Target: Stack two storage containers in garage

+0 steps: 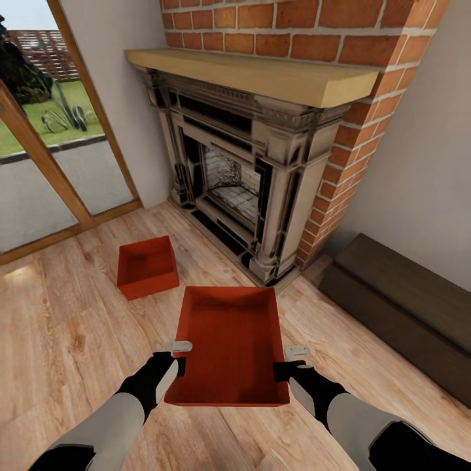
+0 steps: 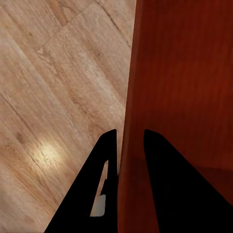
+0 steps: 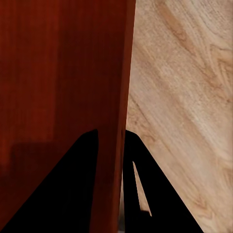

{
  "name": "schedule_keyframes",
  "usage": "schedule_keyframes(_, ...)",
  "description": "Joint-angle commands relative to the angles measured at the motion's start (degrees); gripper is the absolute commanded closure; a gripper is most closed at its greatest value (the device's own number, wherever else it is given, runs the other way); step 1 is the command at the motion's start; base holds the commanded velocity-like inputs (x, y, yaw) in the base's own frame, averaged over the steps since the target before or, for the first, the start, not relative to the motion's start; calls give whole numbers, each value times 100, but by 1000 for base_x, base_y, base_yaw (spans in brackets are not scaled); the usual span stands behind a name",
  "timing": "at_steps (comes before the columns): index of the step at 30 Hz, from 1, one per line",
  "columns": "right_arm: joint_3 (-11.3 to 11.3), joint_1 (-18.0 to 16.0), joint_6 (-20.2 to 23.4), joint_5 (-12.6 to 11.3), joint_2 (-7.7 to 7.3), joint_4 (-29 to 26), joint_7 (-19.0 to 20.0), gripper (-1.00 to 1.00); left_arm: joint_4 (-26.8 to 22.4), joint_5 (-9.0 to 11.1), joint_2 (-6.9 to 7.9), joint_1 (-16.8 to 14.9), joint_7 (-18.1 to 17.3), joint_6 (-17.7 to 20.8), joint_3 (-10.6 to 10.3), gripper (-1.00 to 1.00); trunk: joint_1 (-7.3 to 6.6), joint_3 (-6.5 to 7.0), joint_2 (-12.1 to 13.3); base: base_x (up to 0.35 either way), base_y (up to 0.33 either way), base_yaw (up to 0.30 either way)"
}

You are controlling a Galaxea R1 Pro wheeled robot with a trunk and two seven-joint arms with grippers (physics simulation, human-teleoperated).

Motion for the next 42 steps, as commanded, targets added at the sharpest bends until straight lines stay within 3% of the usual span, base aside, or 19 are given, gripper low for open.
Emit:
schedule_keyframes(1, 14, -5, 31, 60, -22, -9, -107, 100, -4, 24, 4, -2, 63, 39, -37, 100, -20, 10, 33, 0, 0, 0)
schedule_keyframes(4, 14, -5, 31, 60, -22, -7, -108, 100, -4, 25, 4, -2, 65, 39, -37, 100, -86, 64, 153, 0, 0, 0)
schedule_keyframes(42, 15, -5, 42, 51, -32, -10, -113, 100, -4, 24, 4, -2, 101, 30, -37, 100, -86, 65, 154, 0, 0, 0)
